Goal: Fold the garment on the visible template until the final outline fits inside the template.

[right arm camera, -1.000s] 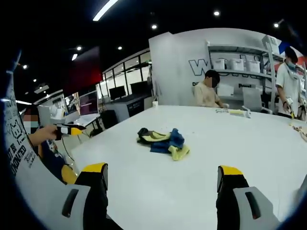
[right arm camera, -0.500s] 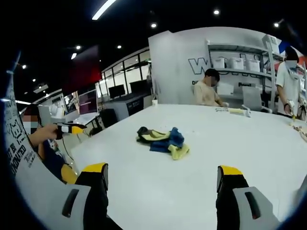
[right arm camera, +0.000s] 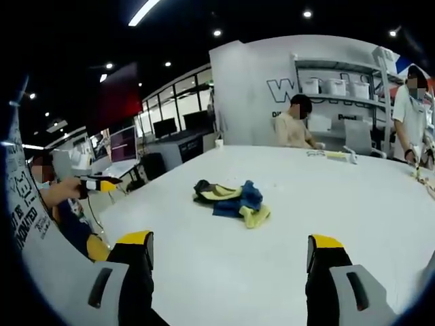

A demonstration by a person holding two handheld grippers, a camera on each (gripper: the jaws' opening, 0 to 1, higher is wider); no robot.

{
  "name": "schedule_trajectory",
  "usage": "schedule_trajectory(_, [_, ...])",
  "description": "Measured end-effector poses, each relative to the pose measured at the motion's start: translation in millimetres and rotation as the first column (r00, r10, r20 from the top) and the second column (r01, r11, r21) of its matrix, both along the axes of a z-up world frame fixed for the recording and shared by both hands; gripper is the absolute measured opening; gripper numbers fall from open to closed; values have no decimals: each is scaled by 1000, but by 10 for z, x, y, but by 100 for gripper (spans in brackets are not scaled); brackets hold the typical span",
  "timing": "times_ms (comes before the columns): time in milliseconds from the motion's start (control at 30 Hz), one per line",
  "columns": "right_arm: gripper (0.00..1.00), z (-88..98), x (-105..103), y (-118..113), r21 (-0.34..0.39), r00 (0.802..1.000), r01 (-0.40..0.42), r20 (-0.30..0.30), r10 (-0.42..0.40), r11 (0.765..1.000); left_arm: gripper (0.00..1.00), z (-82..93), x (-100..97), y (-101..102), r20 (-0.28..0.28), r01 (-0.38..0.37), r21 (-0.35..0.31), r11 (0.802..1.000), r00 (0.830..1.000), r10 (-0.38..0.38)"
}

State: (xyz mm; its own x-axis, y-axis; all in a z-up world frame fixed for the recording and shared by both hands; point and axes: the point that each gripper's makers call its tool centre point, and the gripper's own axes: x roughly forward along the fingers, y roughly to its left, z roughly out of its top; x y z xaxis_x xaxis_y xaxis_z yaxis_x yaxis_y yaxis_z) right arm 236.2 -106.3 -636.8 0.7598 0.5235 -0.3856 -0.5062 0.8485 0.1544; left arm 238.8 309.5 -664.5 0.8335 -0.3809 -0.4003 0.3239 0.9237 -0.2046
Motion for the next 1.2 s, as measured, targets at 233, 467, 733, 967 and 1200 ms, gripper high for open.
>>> schedule_trajectory(233, [91, -61, 60, 52, -8, 1000, 18, -15, -19, 1000, 84, -113, 54, 45, -26, 41, 18, 999, 999, -41])
schedule_trajectory(467, [87, -87, 207, 184, 14, 998, 52, -29, -51, 999, 80, -177, 181, 189, -50, 76, 24, 997, 996, -74])
schedule_trajectory(733, [86, -53, 434, 333, -17, 999, 30, -26, -31, 999, 78, -199, 371, 353, -55, 102, 31, 994, 993, -101])
schedule_trajectory(967, [84, -65, 651, 398, -35, 1000, -14, -22, 13, 999, 74, -149, 562, 315, -46, 61, 30, 998, 997, -59])
schedule_trajectory(1200, [75, -108, 985, 275, -24, 1000, -11, -24, 11, 1000, 71, -27, 829, 268, -22, 28, 52, 998, 999, -26])
